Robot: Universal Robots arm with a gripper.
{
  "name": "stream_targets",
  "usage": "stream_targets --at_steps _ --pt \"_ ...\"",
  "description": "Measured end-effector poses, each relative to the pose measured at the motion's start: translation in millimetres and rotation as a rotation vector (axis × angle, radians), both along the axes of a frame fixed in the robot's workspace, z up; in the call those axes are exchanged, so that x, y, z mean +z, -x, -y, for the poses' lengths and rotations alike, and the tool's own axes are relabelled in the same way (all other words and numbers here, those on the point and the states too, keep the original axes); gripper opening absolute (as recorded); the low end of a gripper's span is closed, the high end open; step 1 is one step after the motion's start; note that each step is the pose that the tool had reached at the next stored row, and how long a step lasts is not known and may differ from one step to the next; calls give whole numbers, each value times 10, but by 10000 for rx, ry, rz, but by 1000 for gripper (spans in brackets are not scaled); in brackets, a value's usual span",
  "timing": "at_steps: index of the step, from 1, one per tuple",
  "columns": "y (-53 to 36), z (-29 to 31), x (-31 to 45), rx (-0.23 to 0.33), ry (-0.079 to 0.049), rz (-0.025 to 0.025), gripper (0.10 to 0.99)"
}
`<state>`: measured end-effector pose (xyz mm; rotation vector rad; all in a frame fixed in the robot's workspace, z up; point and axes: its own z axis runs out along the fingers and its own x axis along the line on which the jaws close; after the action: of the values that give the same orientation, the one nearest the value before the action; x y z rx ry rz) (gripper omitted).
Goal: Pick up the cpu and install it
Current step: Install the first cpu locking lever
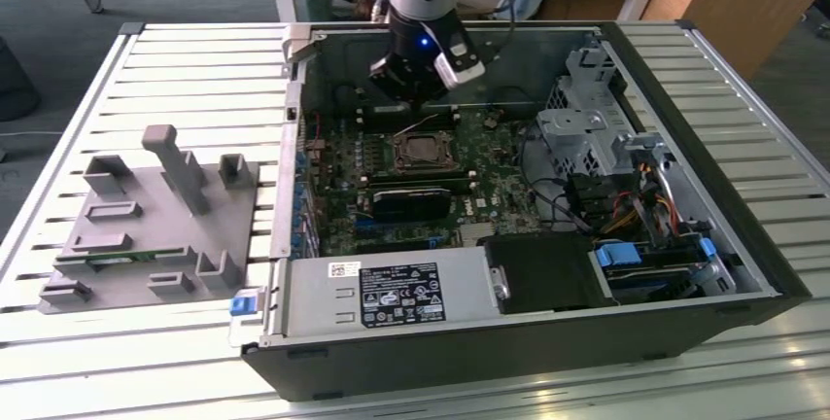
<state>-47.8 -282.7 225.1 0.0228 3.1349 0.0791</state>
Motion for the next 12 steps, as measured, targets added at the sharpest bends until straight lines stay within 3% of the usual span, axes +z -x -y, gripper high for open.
stream_targets --at_steps 12 --pt "-72 -26 -73 0 3 -24 106"
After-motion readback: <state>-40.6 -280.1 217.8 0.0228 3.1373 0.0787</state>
